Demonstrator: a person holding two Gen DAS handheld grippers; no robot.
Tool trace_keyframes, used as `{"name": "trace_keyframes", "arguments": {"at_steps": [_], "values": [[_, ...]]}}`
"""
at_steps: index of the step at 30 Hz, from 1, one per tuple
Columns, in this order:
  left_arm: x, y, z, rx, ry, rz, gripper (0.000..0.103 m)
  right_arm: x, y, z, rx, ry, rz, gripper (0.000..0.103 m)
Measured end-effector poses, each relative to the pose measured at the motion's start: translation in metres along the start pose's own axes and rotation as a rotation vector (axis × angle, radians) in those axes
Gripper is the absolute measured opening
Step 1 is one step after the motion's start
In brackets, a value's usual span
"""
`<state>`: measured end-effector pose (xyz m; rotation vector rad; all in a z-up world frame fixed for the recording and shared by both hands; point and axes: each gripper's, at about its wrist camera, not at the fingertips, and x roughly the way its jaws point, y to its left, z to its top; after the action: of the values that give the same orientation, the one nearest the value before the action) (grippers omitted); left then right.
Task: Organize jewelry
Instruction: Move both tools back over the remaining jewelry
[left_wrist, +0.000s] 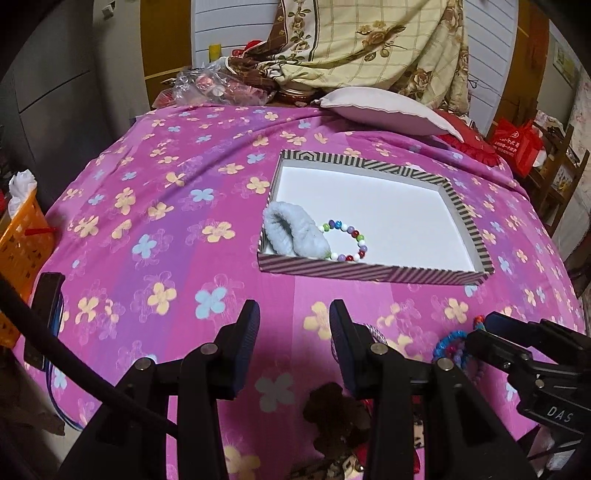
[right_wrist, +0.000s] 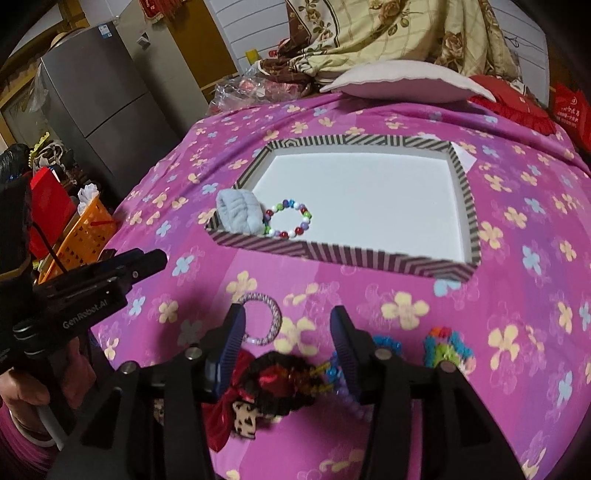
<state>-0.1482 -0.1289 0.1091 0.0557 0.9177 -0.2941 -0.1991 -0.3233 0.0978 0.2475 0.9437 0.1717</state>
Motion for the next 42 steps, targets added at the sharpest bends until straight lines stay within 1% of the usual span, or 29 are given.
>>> {"name": "trace_keyframes", "arguments": {"at_steps": [5,8,11,16,19,23,27,28,30,32,35,38,39,41,42], "values": [[-0.004,-0.002,-0.010,-0.001,0.009,-0.011,0.013,-0.007,0.002,-0.009,-0.002,-0.007,-0.002,0.050],[-0.005,0.001,-0.014,-0.024,0.026,-0.036,0.013,-0.013,0.000,-0.014,-0.002,-0.010,-0.005,0.050],[-0.006,0.009,-0.020,-0.057,0.050,-0.070,0.013,-0.016,0.000,-0.021,-0.012,0.004,-0.007,0.050],[-0.006,0.022,-0.031,-0.104,0.093,-0.108,0.013,-0.014,0.000,-0.036,-0.029,0.045,0.023,0.050],[-0.006,0.025,-0.038,-0.113,0.117,-0.131,0.013,-0.012,0.004,-0.046,-0.059,0.069,0.033,0.050],[-0.003,0.028,-0.047,-0.138,0.156,-0.181,0.013,-0.009,0.011,-0.055,-0.109,0.088,0.026,0.050],[0.001,0.029,-0.054,-0.149,0.177,-0.190,0.014,0.003,0.021,-0.060,-0.175,0.115,0.008,0.049],[0.002,0.030,-0.055,-0.153,0.182,-0.193,0.014,0.007,0.024,-0.060,-0.189,0.123,0.013,0.047],[0.002,0.031,-0.057,-0.161,0.191,-0.201,0.014,0.015,0.030,-0.059,-0.217,0.134,0.023,0.038],[0.002,0.032,-0.057,-0.164,0.188,-0.198,0.014,0.022,0.035,-0.057,-0.251,0.138,0.012,0.035],[0.001,0.034,-0.057,-0.170,0.191,-0.200,0.014,0.036,0.039,-0.054,-0.281,0.167,0.018,0.027],[-0.001,0.035,-0.057,-0.168,0.190,-0.200,0.014,0.048,0.037,-0.056,-0.278,0.208,0.053,0.021],[-0.001,0.034,-0.056,-0.166,0.190,-0.199,0.014,0.052,0.035,-0.057,-0.272,0.222,0.068,0.015],[-0.001,0.035,-0.057,-0.168,0.196,-0.205,0.014,0.052,0.031,-0.057,-0.243,0.224,0.094,0.007],[-0.002,0.034,-0.057,-0.169,0.199,-0.211,0.014,0.048,0.027,-0.056,-0.216,0.215,0.119,0.006]]}}
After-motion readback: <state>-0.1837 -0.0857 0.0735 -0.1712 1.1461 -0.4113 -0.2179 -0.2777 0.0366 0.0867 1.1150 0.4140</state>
